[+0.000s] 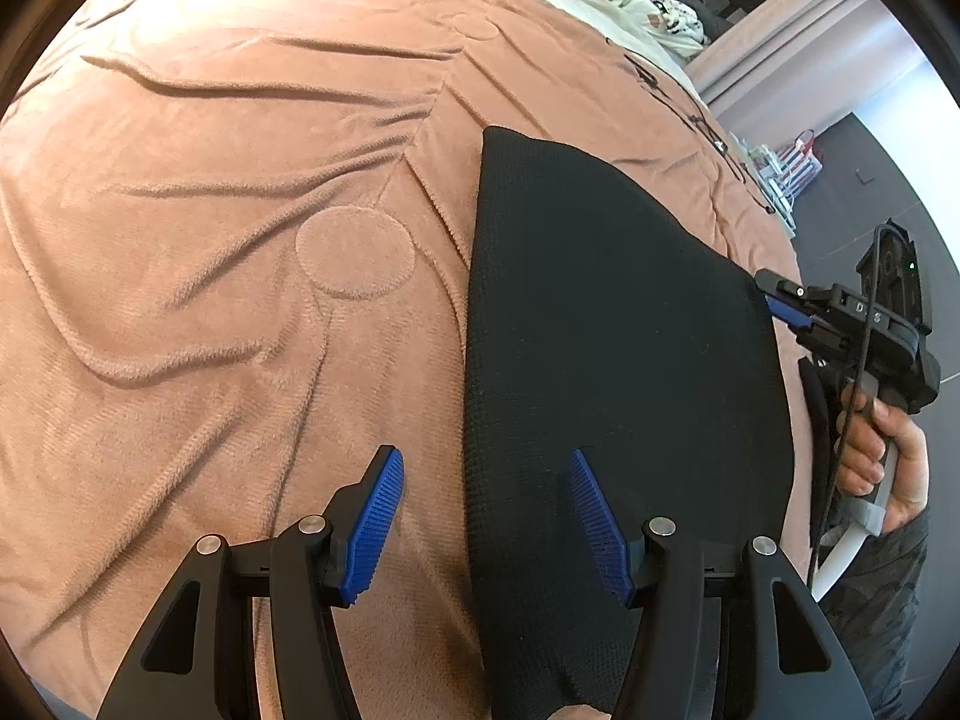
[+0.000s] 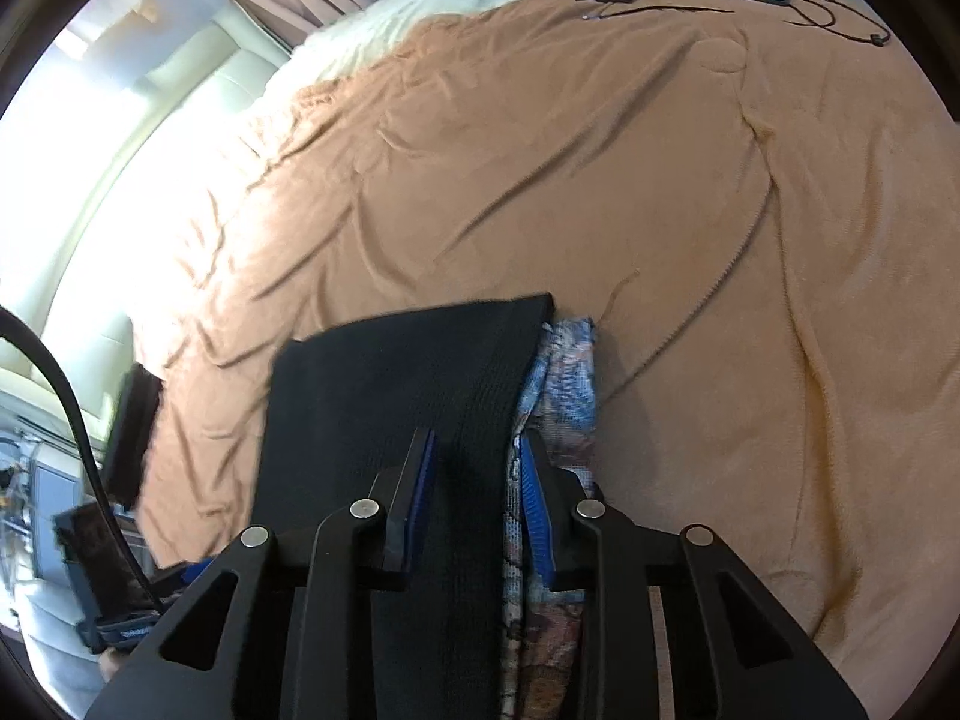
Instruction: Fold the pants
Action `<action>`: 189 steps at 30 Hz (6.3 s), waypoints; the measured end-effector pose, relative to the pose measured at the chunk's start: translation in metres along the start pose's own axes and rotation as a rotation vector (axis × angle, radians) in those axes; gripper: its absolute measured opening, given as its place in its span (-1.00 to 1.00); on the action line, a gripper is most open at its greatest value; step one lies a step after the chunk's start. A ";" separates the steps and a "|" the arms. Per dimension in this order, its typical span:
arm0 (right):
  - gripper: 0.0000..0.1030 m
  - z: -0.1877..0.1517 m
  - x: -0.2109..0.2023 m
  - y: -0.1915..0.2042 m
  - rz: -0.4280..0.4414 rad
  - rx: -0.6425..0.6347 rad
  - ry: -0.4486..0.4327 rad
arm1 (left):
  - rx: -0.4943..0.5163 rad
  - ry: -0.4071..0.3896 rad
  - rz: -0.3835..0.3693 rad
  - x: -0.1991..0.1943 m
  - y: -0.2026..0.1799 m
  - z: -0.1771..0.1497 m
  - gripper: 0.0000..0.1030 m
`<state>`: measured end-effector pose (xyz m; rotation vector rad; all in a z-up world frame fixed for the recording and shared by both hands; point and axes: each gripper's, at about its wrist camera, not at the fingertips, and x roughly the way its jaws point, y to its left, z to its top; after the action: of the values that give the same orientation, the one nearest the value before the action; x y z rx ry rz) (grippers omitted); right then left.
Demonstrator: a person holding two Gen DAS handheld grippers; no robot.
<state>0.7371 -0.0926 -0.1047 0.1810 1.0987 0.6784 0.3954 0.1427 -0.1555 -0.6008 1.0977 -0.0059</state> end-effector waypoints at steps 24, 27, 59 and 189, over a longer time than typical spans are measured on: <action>-0.99 -0.004 -0.022 0.008 -0.018 -0.066 -0.062 | 0.040 0.065 0.006 0.024 -0.022 -0.010 0.17; -0.99 -0.009 -0.025 0.008 -0.052 -0.085 -0.050 | 0.036 0.081 0.011 0.029 -0.022 -0.013 0.17; -0.50 -0.057 -0.042 -0.001 -0.134 -0.021 -0.071 | -0.005 0.126 -0.138 0.009 -0.005 -0.055 -0.22; 0.34 -0.168 -0.045 -0.030 0.177 0.291 -0.083 | -0.042 0.105 -0.117 -0.032 0.054 -0.027 -0.04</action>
<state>0.5913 -0.1746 -0.1617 0.5570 1.1065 0.6598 0.3420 0.1851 -0.1619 -0.7081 1.1654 -0.1167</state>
